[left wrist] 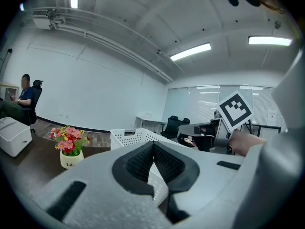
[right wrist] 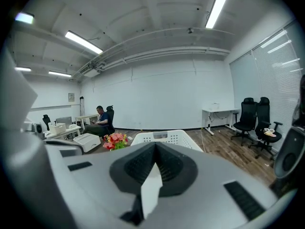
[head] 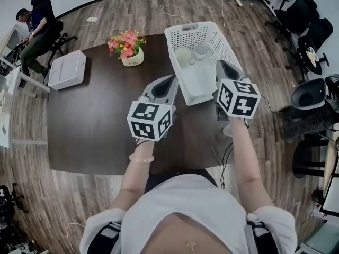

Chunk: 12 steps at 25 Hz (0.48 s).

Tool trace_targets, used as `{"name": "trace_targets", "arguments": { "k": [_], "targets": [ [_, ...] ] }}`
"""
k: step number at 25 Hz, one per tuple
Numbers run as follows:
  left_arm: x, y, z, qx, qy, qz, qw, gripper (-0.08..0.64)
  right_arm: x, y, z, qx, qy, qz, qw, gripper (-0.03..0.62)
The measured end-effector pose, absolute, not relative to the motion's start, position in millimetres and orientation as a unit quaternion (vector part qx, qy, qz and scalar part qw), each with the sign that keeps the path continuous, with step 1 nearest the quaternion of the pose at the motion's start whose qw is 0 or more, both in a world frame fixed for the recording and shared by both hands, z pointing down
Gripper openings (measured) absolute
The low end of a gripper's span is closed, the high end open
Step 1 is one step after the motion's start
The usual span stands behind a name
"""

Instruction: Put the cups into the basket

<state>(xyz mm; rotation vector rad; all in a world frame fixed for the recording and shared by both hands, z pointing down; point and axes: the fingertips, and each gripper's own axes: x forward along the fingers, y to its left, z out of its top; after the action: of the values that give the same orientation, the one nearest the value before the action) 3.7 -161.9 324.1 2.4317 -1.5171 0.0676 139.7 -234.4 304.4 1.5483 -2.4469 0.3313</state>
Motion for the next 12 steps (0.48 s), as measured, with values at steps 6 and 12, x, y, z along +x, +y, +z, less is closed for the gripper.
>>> {"name": "trace_targets", "arguments": {
  "k": [6, 12],
  "targets": [
    [9.9, -150.8, 333.0, 0.845, -0.515, 0.03, 0.141, 0.011, 137.3, -204.8, 301.7, 0.534, -0.834, 0.1, 0.094, 0.011],
    [19.9, -138.2, 345.1, 0.852, -0.502, 0.018, 0.15, 0.011, 126.6, -173.0, 320.9, 0.522, -0.844, 0.094, 0.083, 0.011]
  ]
}}
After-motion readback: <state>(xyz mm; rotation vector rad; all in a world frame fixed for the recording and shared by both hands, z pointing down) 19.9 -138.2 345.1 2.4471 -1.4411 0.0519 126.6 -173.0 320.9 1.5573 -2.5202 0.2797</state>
